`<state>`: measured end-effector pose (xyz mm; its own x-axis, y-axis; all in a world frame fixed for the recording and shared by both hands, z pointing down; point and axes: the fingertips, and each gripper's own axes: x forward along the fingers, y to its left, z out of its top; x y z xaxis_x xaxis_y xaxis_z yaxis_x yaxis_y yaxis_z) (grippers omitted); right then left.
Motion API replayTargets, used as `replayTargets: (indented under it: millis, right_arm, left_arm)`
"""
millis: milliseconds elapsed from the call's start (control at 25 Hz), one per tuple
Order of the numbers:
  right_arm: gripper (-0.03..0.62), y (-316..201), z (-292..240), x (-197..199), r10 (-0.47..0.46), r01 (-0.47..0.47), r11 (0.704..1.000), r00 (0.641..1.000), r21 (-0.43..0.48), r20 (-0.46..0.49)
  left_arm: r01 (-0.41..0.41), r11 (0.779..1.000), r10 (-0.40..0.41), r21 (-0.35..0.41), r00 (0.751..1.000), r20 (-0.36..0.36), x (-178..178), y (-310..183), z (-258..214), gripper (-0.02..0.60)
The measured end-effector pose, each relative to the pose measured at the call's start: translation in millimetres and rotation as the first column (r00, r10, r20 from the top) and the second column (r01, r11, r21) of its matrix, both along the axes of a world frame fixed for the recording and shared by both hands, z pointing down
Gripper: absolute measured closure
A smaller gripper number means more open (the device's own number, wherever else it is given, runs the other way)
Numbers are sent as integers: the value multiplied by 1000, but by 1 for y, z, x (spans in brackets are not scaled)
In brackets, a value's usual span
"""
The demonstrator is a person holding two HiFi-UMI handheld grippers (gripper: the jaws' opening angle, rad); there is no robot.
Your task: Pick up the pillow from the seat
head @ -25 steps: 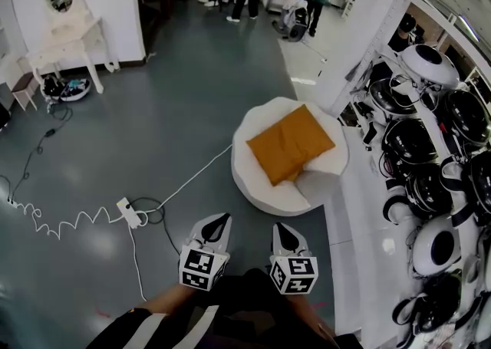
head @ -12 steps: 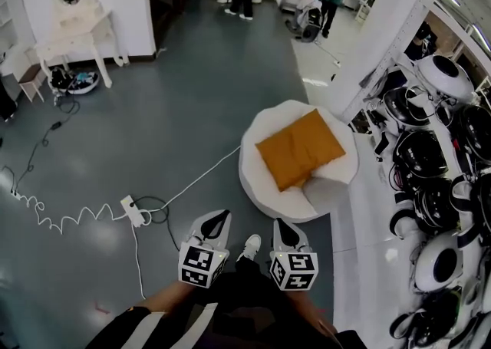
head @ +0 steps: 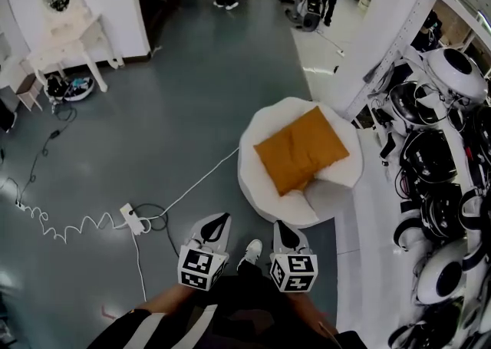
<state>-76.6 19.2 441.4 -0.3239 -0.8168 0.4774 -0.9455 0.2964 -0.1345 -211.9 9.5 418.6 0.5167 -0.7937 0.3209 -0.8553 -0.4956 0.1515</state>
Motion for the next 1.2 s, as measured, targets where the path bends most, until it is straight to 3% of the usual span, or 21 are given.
replayTargets:
  millis: [680, 960, 1200]
  right_arm:
    - [592, -128, -16, 94, 14, -16, 998, 1000, 64, 24]
    - [591, -152, -16, 116, 57, -60, 996, 997, 68, 46]
    - [591, -180, -13, 122, 106, -109, 992, 993, 58, 42]
  left_arm:
    - [-57, 998, 55, 37, 997, 52, 107, -131, -27, 581]
    - [-91, 995, 87, 50, 994, 68, 130, -161, -34, 581]
    - [-166, 985, 162, 50, 984, 69, 142, -195, -21, 581]
